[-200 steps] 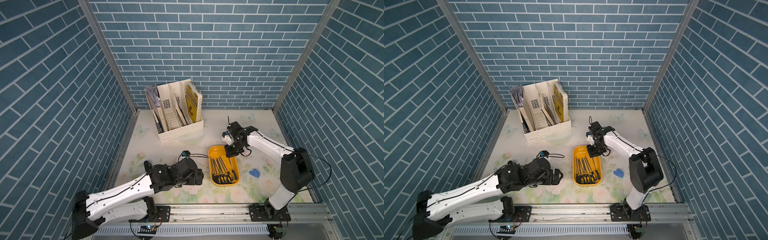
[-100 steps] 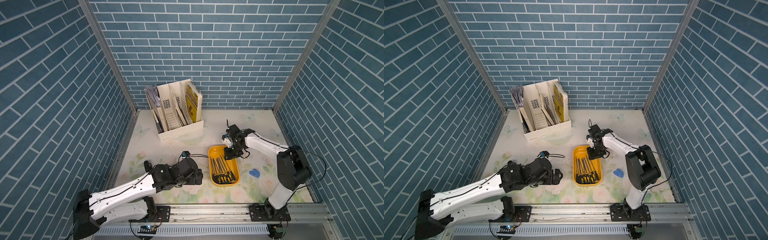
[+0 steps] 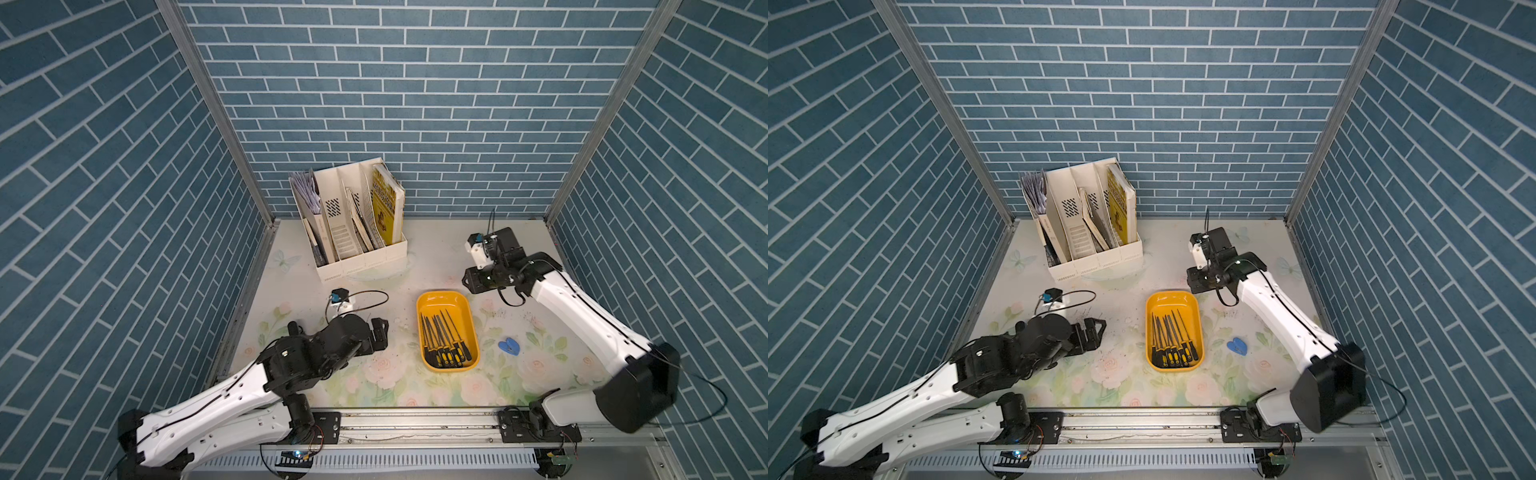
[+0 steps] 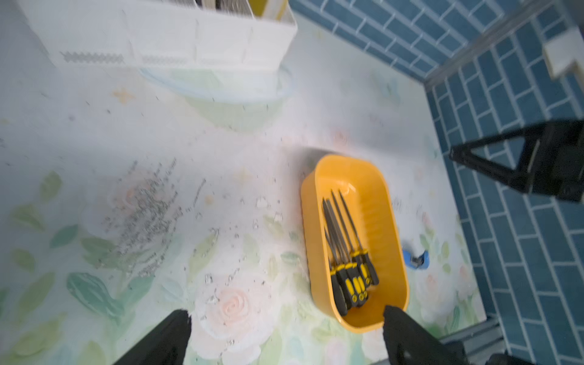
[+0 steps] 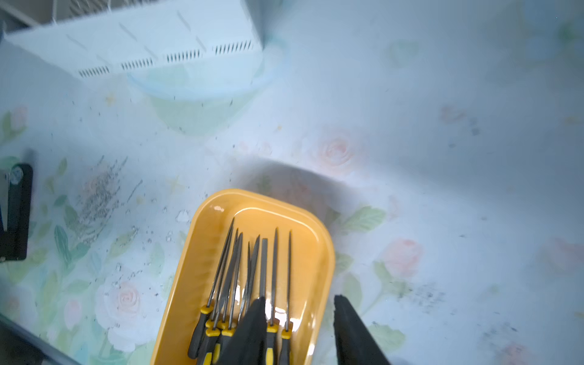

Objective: Put the file tool into the storage box
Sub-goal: Place the file tool in the storage box, then reset both arms

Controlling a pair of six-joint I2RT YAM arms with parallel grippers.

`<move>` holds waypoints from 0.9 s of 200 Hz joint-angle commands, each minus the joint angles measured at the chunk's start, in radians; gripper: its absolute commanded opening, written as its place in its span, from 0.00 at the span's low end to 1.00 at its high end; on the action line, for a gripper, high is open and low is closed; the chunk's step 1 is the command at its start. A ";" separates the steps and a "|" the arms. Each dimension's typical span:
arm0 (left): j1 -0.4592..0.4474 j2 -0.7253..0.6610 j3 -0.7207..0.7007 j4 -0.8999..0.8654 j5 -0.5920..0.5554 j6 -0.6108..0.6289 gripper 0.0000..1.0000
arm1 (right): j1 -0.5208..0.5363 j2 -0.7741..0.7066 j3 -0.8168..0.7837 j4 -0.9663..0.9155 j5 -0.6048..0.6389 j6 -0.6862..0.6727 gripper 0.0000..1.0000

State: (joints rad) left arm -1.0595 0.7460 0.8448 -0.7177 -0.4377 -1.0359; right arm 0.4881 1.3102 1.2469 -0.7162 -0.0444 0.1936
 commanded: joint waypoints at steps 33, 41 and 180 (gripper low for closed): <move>0.088 -0.139 -0.055 0.173 -0.513 0.194 1.00 | -0.075 -0.249 -0.309 0.383 0.327 -0.062 0.90; 0.141 -0.139 -0.066 0.225 -0.506 0.256 1.00 | -0.089 -0.239 -0.324 0.415 0.365 -0.066 0.92; 0.911 0.194 -0.613 1.372 -0.091 0.891 1.00 | -0.405 -0.149 -0.943 1.515 0.373 -0.135 1.00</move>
State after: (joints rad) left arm -0.1722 0.8585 0.2932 0.2783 -0.5388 -0.2691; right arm 0.0864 1.1351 0.3756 0.4408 0.3367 0.1204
